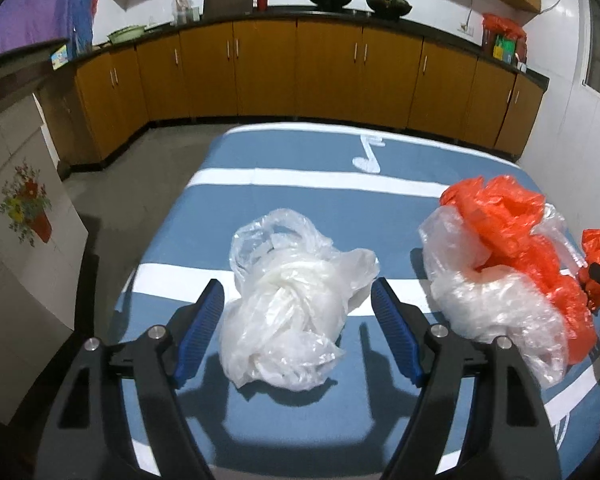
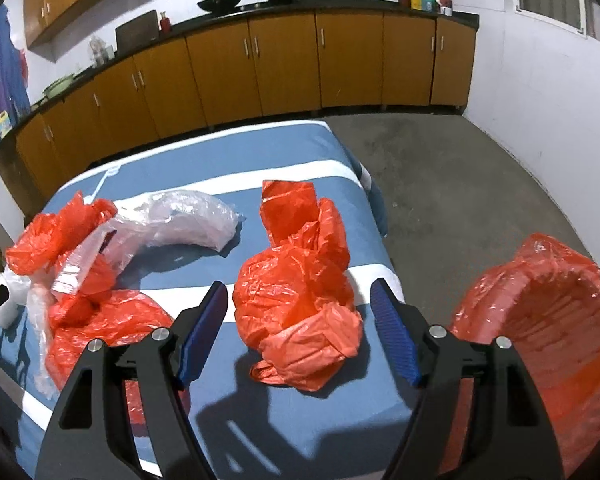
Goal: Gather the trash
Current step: 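Grasp the white plastic bag with the left tool while the right tool grasps a red bag, then carry both bags over the red wastebasket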
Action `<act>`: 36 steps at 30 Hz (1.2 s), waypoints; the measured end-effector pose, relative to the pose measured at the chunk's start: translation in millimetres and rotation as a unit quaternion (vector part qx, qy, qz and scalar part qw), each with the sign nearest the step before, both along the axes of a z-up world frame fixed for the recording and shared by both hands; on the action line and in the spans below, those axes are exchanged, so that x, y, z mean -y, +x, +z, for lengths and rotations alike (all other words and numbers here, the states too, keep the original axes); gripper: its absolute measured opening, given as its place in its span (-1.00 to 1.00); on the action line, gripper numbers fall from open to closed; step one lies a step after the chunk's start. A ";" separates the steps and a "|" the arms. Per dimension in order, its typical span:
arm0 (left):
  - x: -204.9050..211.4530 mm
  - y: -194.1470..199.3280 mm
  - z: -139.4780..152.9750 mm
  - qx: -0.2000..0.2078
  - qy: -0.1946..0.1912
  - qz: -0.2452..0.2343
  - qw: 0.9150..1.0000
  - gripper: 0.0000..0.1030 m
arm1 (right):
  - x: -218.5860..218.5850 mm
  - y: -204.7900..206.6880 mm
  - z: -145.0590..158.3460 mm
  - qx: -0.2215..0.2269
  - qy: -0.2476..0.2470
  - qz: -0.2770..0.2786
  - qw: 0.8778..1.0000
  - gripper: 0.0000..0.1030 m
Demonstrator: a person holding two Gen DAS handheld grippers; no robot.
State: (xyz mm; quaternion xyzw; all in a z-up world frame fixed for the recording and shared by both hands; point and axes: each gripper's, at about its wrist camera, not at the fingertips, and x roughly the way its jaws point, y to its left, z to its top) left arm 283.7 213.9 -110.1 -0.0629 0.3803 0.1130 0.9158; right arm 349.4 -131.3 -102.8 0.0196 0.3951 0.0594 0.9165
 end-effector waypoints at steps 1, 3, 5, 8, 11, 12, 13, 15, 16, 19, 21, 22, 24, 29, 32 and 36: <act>-0.9 2.4 -2.6 -0.004 -0.003 -0.002 1.000 0.44 | -0.7 0.4 -1.5 -0.003 0.001 0.002 1.000 0.41; -2.3 5.9 -7.9 -0.010 -0.012 -0.004 1.000 0.42 | -2.0 0.7 -3.0 -0.008 0.002 0.009 1.000 0.31; -4.1 8.4 -10.5 -0.016 -0.024 -0.009 1.000 0.27 | -3.3 0.1 -2.9 -0.010 0.002 0.015 1.000 0.17; -6.5 11.6 -13.6 -0.021 -0.036 -0.015 0.999 0.11 | -4.9 -1.5 -2.7 -0.010 0.003 0.020 1.000 0.04; -6.4 12.4 -15.7 -0.023 -0.041 -0.021 0.999 -0.09 | -5.7 -5.6 -2.1 -0.010 0.004 0.026 1.000 -0.03; -6.5 12.7 -16.4 -0.023 -0.042 -0.023 0.999 -0.13 | -6.2 -6.9 -2.0 -0.009 0.004 0.027 1.000 -0.05; -6.1 12.3 -16.3 -0.022 -0.043 -0.025 0.999 -0.20 | -6.9 -8.6 -1.7 -0.009 0.004 0.029 1.000 -0.06; -4.7 10.3 -15.4 -0.019 -0.043 -0.027 0.999 -0.28 | -5.9 -12.7 -0.2 -0.008 0.007 0.031 0.999 -0.08; -3.9 9.1 -15.0 -0.019 -0.044 -0.028 0.998 -0.33 | -6.0 -13.6 0.1 -0.007 0.008 0.031 0.999 -0.09; 0.2 4.3 -11.6 -0.013 -0.040 -0.031 0.999 -0.39 | -3.2 -21.5 2.5 -0.004 0.016 0.034 0.999 -0.13; 3.1 0.4 -8.3 -0.007 -0.039 -0.034 0.999 -0.41 | -2.7 -26.7 3.8 -0.003 0.017 0.035 0.999 -0.14; 4.8 -2.3 -6.0 -0.004 -0.039 -0.035 0.999 -0.42 | -2.4 -28.6 4.3 -0.002 0.018 0.036 0.999 -0.15; 8.3 -7.7 -1.6 0.004 -0.039 -0.038 0.999 -0.42 | -1.6 -33.7 5.6 0.000 0.020 0.036 0.999 -0.15; 21.5 -24.3 15.9 0.026 -0.042 -0.053 0.997 -0.42 | 1.3 -51.7 12.0 0.007 0.030 0.039 0.999 -0.17; 34.0 -37.5 30.6 0.043 -0.042 -0.068 0.996 -0.42 | 3.6 -64.5 19.1 0.016 0.034 0.042 0.998 -0.18; 49.8 -50.0 48.6 0.062 -0.045 -0.090 0.993 -0.42 | 9.0 -79.2 31.0 0.031 0.045 0.042 0.998 -0.18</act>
